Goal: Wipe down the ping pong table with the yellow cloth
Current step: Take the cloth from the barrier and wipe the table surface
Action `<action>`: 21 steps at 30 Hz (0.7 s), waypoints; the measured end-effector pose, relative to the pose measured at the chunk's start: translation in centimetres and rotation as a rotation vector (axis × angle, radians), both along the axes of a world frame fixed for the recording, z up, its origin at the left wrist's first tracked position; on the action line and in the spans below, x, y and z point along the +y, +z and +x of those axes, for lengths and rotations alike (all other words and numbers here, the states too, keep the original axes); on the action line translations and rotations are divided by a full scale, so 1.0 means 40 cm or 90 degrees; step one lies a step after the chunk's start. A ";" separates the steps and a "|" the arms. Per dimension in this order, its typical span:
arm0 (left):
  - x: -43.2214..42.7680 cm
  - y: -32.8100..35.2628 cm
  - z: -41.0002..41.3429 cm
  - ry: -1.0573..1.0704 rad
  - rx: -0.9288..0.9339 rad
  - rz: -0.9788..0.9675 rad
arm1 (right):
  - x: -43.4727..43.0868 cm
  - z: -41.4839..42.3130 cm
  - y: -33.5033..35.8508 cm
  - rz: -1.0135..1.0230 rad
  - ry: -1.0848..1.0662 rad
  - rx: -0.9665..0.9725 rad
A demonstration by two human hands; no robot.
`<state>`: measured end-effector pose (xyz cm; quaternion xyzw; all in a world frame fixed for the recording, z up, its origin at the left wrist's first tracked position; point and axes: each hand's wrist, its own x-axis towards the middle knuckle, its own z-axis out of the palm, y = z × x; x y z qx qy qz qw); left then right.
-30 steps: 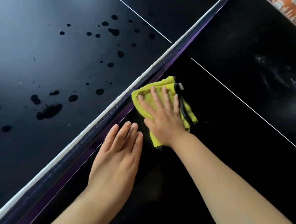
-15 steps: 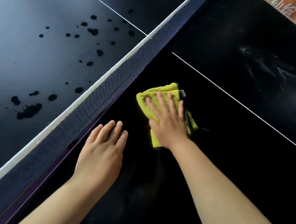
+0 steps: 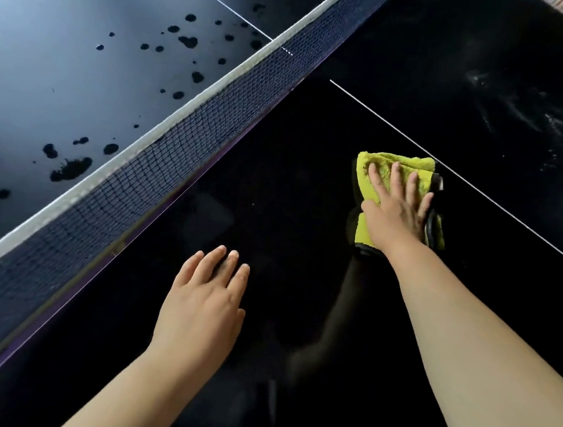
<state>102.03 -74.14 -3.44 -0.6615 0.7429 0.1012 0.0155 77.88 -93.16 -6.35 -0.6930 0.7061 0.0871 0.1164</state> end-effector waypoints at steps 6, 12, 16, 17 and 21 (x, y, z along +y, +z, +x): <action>0.049 0.020 -0.001 -0.006 0.005 -0.027 | 0.105 0.038 -0.001 0.010 0.026 -0.001; 0.088 0.047 0.106 0.067 0.003 -0.037 | 0.195 0.177 0.006 0.028 0.021 -0.015; 0.131 0.045 0.194 0.106 0.003 -0.042 | 0.237 0.316 0.001 0.021 0.053 -0.017; 0.149 0.045 0.215 0.112 0.007 -0.041 | 0.247 0.354 -0.002 0.019 0.067 -0.022; 0.256 0.051 0.306 0.142 0.011 -0.022 | 0.321 0.507 -0.008 0.010 0.148 -0.031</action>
